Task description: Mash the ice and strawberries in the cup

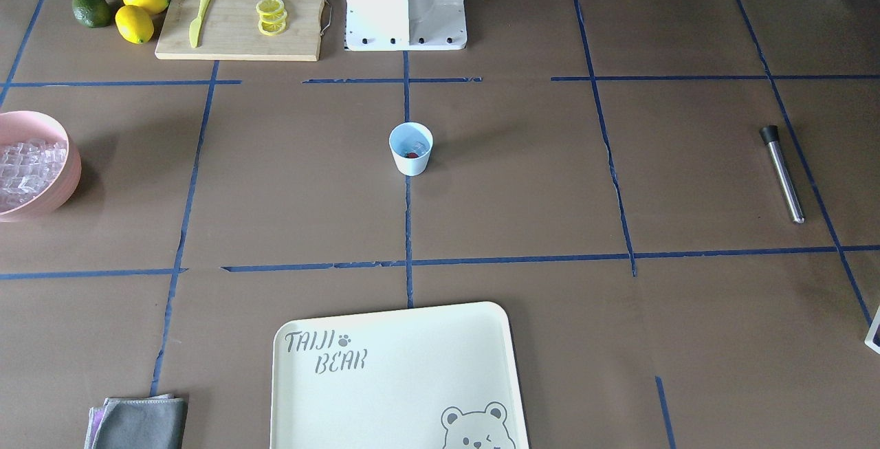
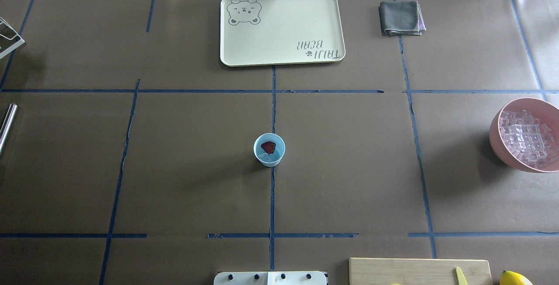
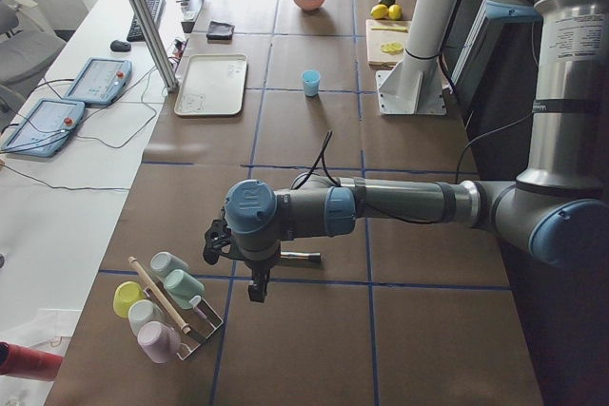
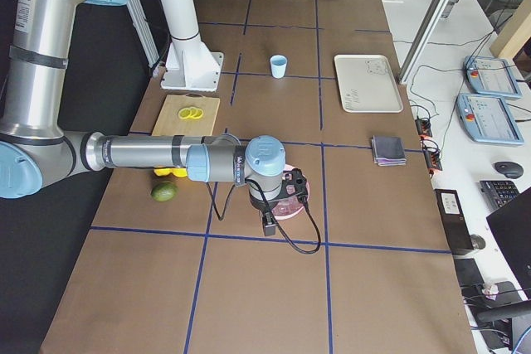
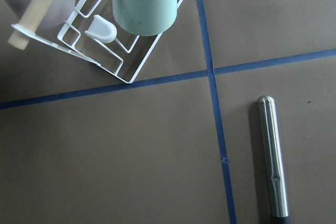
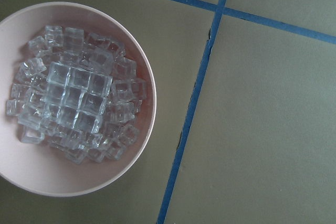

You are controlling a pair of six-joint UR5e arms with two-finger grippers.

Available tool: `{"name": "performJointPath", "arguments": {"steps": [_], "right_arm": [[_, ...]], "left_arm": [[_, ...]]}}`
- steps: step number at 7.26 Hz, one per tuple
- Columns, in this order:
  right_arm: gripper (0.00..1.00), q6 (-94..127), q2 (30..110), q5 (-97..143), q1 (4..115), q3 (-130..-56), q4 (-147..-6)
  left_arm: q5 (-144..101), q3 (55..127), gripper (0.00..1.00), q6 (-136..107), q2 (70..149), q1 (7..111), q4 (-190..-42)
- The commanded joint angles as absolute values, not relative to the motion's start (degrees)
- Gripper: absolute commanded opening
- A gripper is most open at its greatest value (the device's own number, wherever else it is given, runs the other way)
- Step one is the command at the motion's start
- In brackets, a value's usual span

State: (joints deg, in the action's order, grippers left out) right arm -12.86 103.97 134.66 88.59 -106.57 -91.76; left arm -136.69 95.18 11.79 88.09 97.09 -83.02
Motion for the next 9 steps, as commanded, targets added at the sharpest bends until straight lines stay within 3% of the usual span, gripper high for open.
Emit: {"name": "performJointPath", "arguments": {"steps": [1, 9], "right_arm": [[1.00, -12.48, 103.97, 134.74, 88.59, -106.70, -91.76], [0.99, -11.78, 103.54, 134.38, 88.59, -106.96, -91.67]], "left_arm": [[-137.02, 98.34, 1.00, 10.19, 86.23, 97.47, -83.40], [-136.58, 96.41, 1.00, 10.20, 86.05, 97.12, -83.41]]}}
